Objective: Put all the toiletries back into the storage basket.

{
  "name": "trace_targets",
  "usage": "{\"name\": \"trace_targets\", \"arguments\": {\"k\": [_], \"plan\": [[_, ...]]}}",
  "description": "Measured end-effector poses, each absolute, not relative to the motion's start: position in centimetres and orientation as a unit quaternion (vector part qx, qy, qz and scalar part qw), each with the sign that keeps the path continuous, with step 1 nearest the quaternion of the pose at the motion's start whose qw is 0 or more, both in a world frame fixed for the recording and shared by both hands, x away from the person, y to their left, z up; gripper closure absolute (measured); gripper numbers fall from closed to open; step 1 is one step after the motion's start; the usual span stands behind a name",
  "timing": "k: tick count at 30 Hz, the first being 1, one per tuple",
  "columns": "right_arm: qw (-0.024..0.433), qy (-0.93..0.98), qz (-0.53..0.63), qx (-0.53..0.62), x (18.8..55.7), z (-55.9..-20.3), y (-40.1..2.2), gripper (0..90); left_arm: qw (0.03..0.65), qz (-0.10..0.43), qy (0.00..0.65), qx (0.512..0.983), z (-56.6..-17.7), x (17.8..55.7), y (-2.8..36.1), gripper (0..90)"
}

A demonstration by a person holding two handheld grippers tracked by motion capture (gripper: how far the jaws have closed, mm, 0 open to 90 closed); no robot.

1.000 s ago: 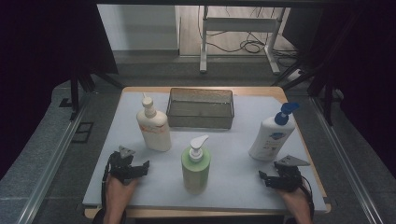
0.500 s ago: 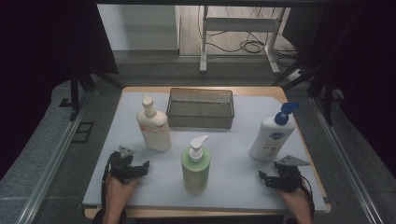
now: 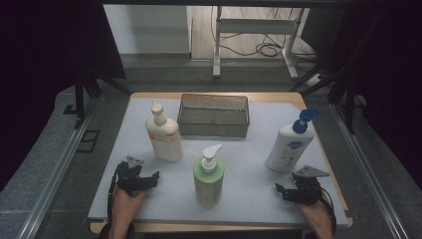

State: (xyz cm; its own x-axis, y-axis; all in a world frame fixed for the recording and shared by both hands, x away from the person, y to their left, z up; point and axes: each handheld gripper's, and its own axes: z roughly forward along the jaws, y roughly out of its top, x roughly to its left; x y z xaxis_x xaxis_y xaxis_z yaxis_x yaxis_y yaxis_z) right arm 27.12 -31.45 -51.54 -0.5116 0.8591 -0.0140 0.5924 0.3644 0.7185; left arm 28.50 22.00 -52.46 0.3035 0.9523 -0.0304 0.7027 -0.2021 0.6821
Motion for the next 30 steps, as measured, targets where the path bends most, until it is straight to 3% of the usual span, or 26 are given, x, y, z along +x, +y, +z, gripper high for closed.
{"name": "trace_targets", "arguments": {"k": [12,18,19,20,25,30], "plan": [[0.202,0.784,0.356,0.466,27.0,-50.3,-32.2,23.9,0.304,0.205,0.553,0.748,-52.5,28.5,22.0,13.0],[0.192,0.786,0.346,0.476,27.4,-50.4,-32.9,37.1,0.304,0.205,0.553,0.748,-52.5,28.5,22.0,13.0],[0.187,0.786,0.340,0.480,27.7,-50.5,-33.3,43.3,0.305,0.205,0.553,0.748,-52.5,28.5,22.0,13.0],[0.187,0.786,0.340,0.480,27.7,-50.5,-33.3,43.3,0.305,0.205,0.553,0.748,-52.5,28.5,22.0,13.0],[0.194,0.778,0.349,0.486,28.1,-50.2,-34.4,60.9,0.305,0.205,0.553,0.748,-52.5,28.5,22.0,13.0],[0.200,0.773,0.347,0.491,28.4,-50.1,-35.0,69.4,0.305,0.205,0.553,0.748,-52.5,28.5,22.0,13.0]]}}
